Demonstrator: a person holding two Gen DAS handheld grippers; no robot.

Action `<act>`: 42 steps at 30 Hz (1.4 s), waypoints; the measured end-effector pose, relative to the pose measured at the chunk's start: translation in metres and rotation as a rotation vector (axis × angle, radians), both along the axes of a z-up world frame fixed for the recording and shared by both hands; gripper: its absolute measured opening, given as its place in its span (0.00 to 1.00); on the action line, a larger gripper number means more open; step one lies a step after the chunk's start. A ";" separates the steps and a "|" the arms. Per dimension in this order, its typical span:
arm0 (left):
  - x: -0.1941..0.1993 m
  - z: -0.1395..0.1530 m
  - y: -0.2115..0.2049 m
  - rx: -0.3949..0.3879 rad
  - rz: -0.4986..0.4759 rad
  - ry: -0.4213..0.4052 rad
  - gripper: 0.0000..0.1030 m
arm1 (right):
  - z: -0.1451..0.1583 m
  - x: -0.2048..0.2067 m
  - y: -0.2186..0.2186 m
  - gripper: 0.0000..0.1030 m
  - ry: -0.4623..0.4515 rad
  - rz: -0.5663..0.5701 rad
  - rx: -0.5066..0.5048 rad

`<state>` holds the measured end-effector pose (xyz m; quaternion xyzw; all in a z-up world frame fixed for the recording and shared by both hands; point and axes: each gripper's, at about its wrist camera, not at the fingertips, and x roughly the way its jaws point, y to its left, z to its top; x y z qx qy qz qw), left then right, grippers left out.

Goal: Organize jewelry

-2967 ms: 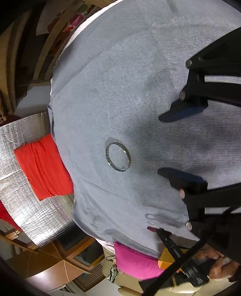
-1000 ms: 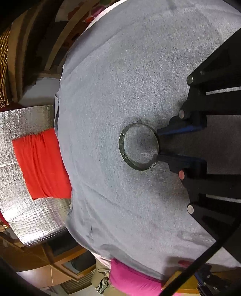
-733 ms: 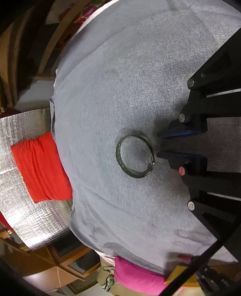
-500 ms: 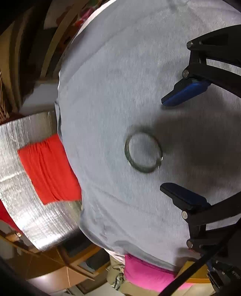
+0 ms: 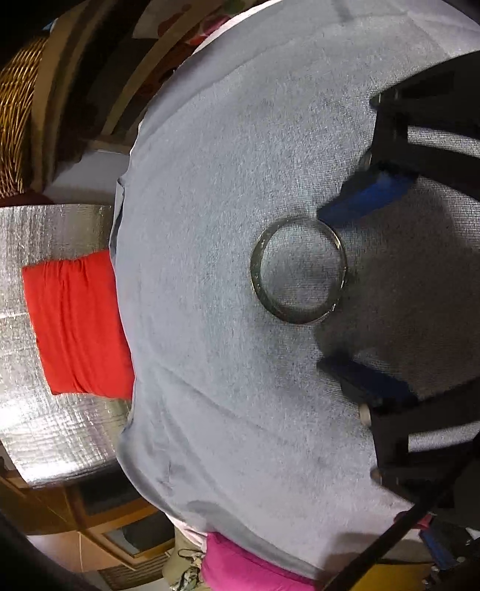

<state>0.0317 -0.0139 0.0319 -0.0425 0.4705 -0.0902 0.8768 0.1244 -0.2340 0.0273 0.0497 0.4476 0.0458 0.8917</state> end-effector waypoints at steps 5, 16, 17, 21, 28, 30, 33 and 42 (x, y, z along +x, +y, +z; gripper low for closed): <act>-0.005 0.002 0.002 0.017 -0.001 -0.005 0.10 | 0.001 -0.003 -0.005 0.49 -0.013 -0.015 0.038; -0.017 0.013 0.016 0.031 0.018 -0.031 0.10 | 0.005 -0.023 -0.038 0.11 0.018 -0.038 0.142; -0.017 0.014 0.016 0.033 0.016 -0.032 0.10 | 0.005 -0.026 -0.043 0.11 0.023 -0.048 0.157; -0.016 0.015 0.014 0.033 0.007 -0.035 0.10 | 0.006 -0.034 -0.065 0.11 0.047 -0.091 0.250; -0.031 0.026 0.016 0.062 -0.005 -0.084 0.10 | 0.014 -0.057 -0.087 0.23 0.070 -0.103 0.288; -0.042 0.031 0.018 0.063 -0.004 -0.116 0.10 | 0.020 -0.068 -0.094 0.25 0.056 -0.106 0.303; -0.067 0.039 0.024 0.041 -0.001 -0.166 0.10 | 0.035 -0.095 -0.111 0.25 0.022 -0.117 0.360; -0.116 0.081 0.023 -0.042 0.045 -0.241 0.10 | 0.113 -0.170 -0.171 0.54 -0.283 -0.190 0.496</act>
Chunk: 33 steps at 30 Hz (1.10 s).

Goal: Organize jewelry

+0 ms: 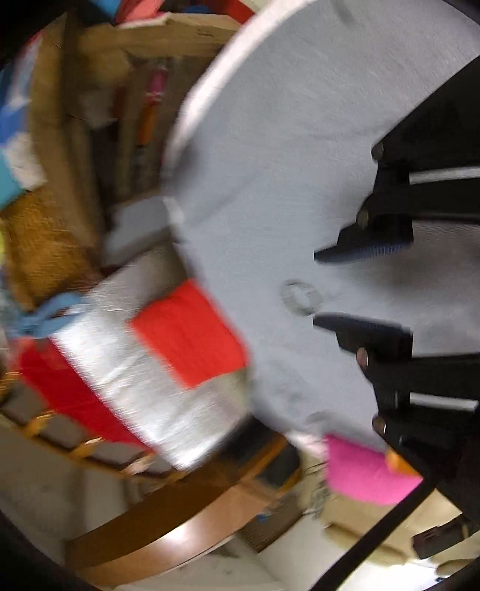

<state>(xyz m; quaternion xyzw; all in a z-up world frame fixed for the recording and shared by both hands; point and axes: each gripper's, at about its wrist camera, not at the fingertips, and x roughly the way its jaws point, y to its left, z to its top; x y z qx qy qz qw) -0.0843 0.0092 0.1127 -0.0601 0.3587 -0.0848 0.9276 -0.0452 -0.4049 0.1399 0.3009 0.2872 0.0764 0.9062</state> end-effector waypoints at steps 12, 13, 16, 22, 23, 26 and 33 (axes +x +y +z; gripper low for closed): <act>0.058 -0.047 0.003 -0.093 -0.050 0.055 0.10 | -0.038 0.129 0.080 0.82 0.175 0.183 -0.253; 0.061 -0.049 0.004 -0.083 -0.049 0.061 0.10 | -0.045 0.144 0.091 0.82 0.198 0.200 -0.268; 0.067 -0.057 0.006 -0.063 -0.041 0.100 0.10 | -0.060 0.181 0.118 0.82 0.260 0.237 -0.351; 0.073 -0.065 0.007 -0.050 -0.030 0.128 0.10 | -0.096 0.223 0.135 0.83 0.417 0.235 -0.446; 0.074 -0.066 0.007 -0.050 -0.021 0.135 0.10 | -0.100 0.225 0.136 0.83 0.431 0.230 -0.462; 0.076 -0.067 0.007 -0.055 -0.025 0.140 0.10 | -0.110 0.228 0.138 0.81 0.447 0.224 -0.459; 0.066 -0.060 0.004 -0.048 -0.039 0.121 0.10 | -0.112 0.214 0.143 0.49 0.419 0.205 -0.482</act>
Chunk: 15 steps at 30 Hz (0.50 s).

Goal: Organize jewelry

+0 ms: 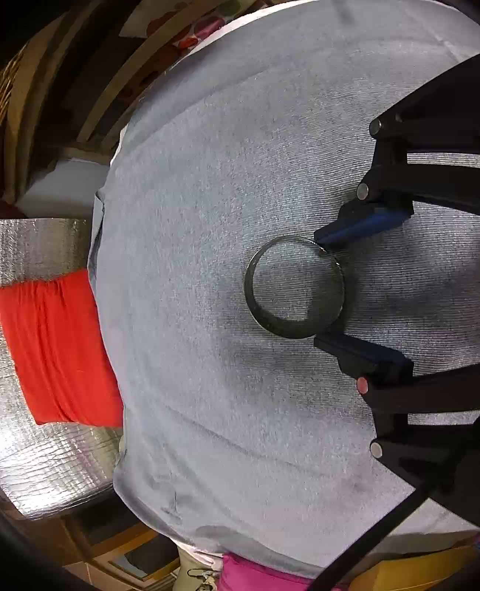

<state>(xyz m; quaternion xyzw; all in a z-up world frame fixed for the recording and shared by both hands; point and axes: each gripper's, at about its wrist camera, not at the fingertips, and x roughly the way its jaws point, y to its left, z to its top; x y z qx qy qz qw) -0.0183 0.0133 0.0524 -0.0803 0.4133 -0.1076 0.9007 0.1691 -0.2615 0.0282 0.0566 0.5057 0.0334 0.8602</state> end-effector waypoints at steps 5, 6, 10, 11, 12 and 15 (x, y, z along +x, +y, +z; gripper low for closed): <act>-0.004 0.004 0.001 0.006 -0.008 -0.009 0.10 | 0.008 -0.030 -0.012 0.08 -0.001 -0.007 0.086; -0.004 0.003 0.001 0.006 -0.009 -0.008 0.10 | 0.009 -0.037 -0.016 0.08 0.001 -0.011 0.107; -0.006 0.004 0.001 0.005 -0.015 -0.003 0.10 | 0.016 -0.067 -0.026 0.08 -0.002 0.008 0.153; -0.008 0.004 0.000 0.001 -0.017 -0.003 0.10 | 0.019 -0.073 -0.029 0.08 -0.004 0.012 0.169; -0.009 0.004 -0.001 -0.001 -0.020 -0.003 0.10 | 0.024 -0.078 -0.031 0.09 -0.016 0.014 0.180; -0.016 0.004 -0.006 0.006 -0.043 -0.005 0.10 | 0.037 -0.076 -0.035 0.47 -0.064 0.000 0.199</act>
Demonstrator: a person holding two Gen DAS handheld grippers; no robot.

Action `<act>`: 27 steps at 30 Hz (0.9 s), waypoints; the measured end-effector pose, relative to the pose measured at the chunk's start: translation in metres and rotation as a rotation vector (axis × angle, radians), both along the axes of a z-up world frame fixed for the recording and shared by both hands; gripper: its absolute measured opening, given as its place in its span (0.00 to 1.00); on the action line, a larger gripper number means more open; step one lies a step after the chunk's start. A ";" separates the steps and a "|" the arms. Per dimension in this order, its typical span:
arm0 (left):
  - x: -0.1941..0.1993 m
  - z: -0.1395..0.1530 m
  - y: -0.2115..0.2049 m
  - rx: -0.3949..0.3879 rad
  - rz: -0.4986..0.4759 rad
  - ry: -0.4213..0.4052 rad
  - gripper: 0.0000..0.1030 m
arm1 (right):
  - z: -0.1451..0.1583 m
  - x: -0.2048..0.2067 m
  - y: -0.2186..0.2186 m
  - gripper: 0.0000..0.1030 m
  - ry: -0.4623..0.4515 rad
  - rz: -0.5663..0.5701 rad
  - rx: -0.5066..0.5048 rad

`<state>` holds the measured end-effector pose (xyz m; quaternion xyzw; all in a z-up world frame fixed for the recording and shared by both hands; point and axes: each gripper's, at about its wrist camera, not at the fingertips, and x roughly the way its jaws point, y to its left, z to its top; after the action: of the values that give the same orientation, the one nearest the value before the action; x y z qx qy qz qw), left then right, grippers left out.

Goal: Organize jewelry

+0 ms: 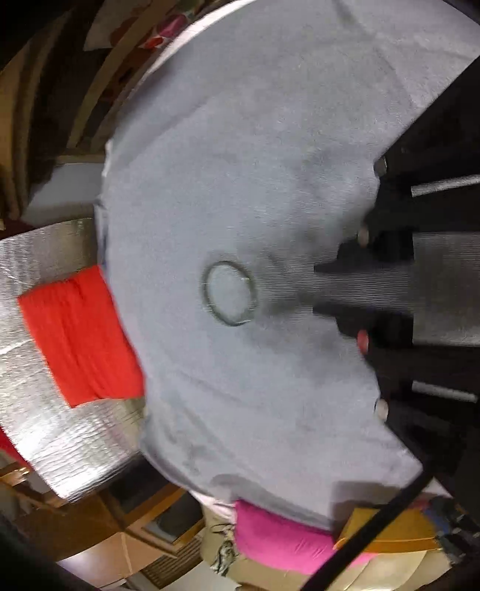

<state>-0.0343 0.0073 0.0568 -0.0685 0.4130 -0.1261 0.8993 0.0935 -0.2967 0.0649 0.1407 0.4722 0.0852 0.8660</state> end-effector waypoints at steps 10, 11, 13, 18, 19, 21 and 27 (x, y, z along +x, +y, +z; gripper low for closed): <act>0.017 -0.006 0.001 -0.018 0.004 0.025 0.10 | -0.013 0.083 0.036 0.92 0.035 -0.041 -0.138; 0.020 -0.007 0.002 -0.019 0.005 0.026 0.10 | -0.016 0.088 0.037 0.92 0.042 -0.052 -0.153; 0.023 -0.008 0.002 -0.019 0.005 0.028 0.10 | -0.026 0.099 0.039 0.89 0.079 -0.063 -0.186; 0.027 -0.011 0.002 -0.025 0.003 0.039 0.10 | -0.034 0.103 0.050 0.63 0.073 -0.080 -0.278; 0.026 -0.010 0.001 -0.023 0.000 0.038 0.10 | -0.033 0.101 0.048 0.63 0.071 -0.091 -0.254; 0.024 -0.008 0.001 -0.018 -0.006 0.031 0.10 | -0.030 0.096 0.045 0.63 0.061 -0.105 -0.226; 0.015 0.000 0.003 -0.004 -0.004 0.004 0.10 | -0.010 0.054 0.031 0.63 0.013 -0.072 -0.097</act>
<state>-0.0196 0.0108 0.0563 -0.0697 0.4147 -0.1284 0.8981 0.1472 -0.2654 0.0552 0.1158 0.4760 0.0302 0.8712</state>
